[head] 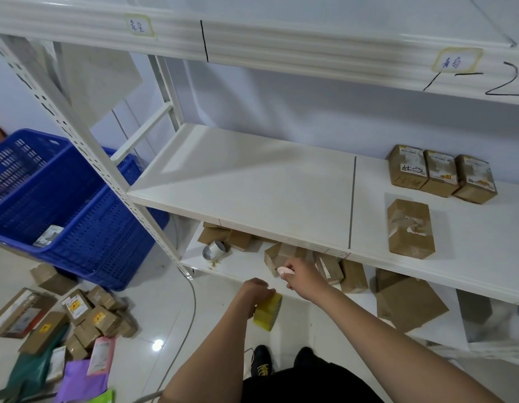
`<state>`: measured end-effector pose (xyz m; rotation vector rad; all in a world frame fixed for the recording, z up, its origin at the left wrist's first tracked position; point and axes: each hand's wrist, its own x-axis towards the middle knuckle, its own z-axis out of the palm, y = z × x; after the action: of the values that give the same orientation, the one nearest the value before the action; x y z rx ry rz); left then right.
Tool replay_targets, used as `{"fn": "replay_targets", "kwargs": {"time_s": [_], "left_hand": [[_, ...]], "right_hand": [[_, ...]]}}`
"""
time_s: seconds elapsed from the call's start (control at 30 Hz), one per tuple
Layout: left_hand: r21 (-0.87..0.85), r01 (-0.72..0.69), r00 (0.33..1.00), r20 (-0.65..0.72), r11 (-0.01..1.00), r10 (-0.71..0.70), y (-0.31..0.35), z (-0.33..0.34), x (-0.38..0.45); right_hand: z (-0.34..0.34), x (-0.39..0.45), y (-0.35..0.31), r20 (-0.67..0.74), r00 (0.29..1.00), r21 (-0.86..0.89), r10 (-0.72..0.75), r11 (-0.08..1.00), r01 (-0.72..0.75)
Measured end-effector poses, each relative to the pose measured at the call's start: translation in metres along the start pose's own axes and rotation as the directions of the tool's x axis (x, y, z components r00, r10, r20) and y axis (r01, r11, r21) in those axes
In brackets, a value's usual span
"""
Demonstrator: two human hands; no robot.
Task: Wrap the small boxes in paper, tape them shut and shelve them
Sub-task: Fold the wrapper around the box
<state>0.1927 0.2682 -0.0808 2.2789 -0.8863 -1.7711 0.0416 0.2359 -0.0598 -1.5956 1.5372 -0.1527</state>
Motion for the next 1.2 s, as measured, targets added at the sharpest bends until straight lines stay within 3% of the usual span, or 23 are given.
{"fn": "replay_targets", "kwargs": {"time_s": [0.3, 0.57, 1.2], "left_hand": [[-0.253, -0.032, 0.999, 0.033, 0.967, 0.042, -0.009, -0.003, -0.014], [-0.206, -0.051, 0.999, -0.029, 0.977, 0.045, -0.005, -0.003, -0.016], [-0.244, -0.069, 0.997, -0.037, 0.967, 0.062, -0.008, -0.003, -0.011]], "right_hand": [[0.009, -0.003, 0.002, -0.013, 0.992, -0.177, -0.125, 0.977, 0.121], [0.011, 0.0, -0.005, 0.005, 0.988, -0.287, -0.154, 0.946, 0.149], [0.022, 0.005, -0.001, -0.006, 0.982, -0.381, -0.191, 0.908, 0.175]]}}
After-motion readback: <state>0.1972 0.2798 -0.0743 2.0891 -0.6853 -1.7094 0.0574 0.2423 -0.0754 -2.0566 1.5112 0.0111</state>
